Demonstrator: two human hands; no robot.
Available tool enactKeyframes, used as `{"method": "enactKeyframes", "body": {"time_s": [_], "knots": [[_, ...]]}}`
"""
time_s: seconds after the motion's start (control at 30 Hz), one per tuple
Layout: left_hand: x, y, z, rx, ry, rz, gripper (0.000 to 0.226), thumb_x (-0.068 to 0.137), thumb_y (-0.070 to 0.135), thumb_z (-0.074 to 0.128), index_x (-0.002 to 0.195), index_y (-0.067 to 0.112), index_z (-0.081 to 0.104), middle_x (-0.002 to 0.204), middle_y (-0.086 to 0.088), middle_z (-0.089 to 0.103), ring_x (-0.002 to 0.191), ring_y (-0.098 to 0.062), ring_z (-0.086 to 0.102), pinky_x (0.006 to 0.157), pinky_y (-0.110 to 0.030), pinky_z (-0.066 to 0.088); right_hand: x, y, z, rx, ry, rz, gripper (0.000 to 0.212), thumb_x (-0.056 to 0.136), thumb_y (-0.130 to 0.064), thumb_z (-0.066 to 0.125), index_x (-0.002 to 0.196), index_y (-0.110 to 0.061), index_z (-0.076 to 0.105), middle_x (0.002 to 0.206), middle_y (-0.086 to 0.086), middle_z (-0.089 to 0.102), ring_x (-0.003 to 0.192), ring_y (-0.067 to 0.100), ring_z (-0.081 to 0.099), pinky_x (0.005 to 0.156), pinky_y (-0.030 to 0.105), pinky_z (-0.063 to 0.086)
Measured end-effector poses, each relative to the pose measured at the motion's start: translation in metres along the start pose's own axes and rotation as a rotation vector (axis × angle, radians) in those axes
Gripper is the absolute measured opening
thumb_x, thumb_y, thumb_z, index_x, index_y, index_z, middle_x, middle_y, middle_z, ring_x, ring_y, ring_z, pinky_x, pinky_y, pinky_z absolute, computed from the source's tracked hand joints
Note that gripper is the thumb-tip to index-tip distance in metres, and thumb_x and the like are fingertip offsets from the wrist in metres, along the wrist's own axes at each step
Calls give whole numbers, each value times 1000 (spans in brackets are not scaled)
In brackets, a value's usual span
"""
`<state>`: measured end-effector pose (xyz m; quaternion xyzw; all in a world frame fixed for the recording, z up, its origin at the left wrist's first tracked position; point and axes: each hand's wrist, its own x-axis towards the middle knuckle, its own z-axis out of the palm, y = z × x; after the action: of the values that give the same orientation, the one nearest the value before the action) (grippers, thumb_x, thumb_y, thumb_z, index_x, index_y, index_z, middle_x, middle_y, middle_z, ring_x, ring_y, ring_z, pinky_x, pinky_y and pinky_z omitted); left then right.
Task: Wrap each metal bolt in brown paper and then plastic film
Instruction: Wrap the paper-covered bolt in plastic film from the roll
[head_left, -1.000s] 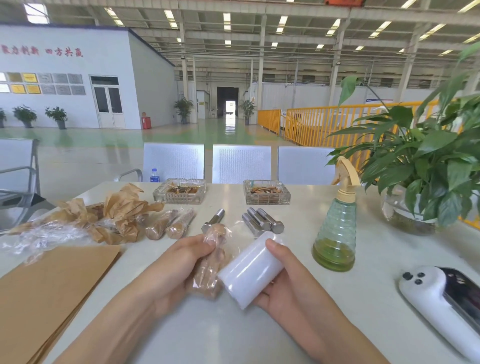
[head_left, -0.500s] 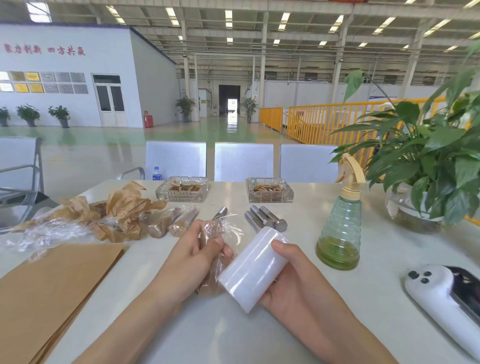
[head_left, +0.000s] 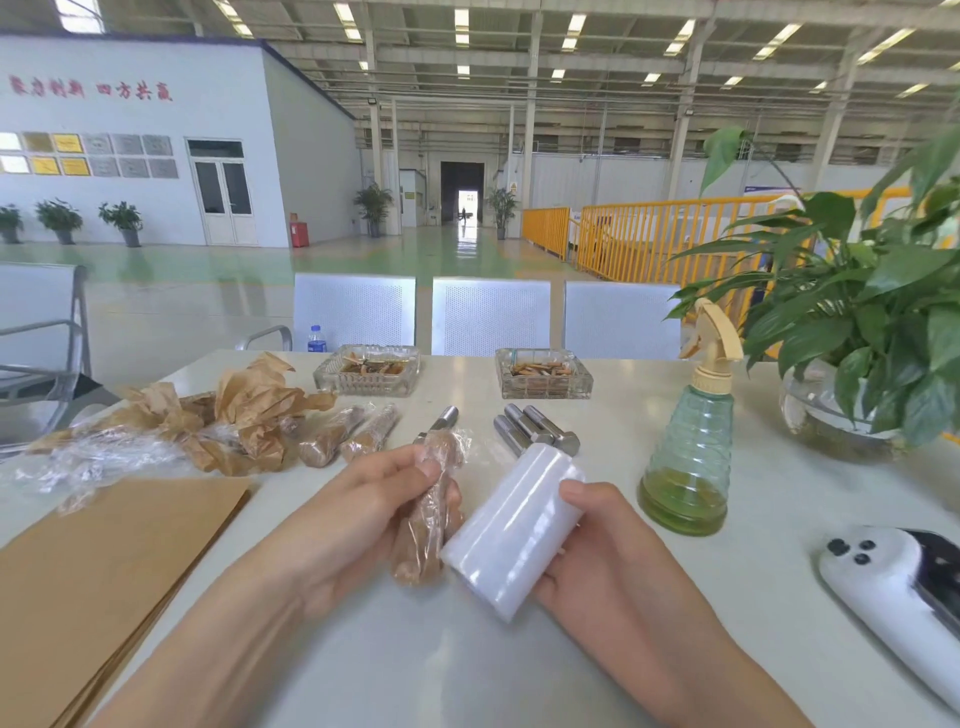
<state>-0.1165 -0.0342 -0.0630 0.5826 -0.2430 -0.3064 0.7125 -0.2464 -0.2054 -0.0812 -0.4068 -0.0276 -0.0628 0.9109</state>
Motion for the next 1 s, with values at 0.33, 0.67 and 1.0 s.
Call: {"method": "enactKeyframes", "body": {"time_s": [0.33, 0.67, 1.0], "knots": [[0, -5, 10, 148, 191, 39, 27, 94, 21, 71, 104, -3, 62, 91, -18, 61, 82, -32, 56, 73, -42, 45, 2, 5, 6, -111, -131, 57, 58, 93, -25, 63, 142, 3, 48, 145, 28, 51, 138, 42, 46, 119, 56, 30], [-6, -2, 19, 243, 253, 108, 28, 102, 22, 59, 110, -4, 53, 82, -23, 62, 74, -32, 55, 69, -46, 41, 2, 10, 10, -273, -170, 39, 56, 89, -24, 67, 141, -5, 54, 147, 30, 48, 140, 43, 43, 120, 59, 25], [-3, 3, 3, 16, 13, -72, 26, 105, 16, 51, 110, -6, 62, 97, -22, 68, 86, -32, 63, 78, -39, 53, 7, 9, -2, -185, -24, 39, 65, 70, -31, 84, 127, -5, 67, 129, 21, 67, 122, 36, 64, 100, 49, 54]]}}
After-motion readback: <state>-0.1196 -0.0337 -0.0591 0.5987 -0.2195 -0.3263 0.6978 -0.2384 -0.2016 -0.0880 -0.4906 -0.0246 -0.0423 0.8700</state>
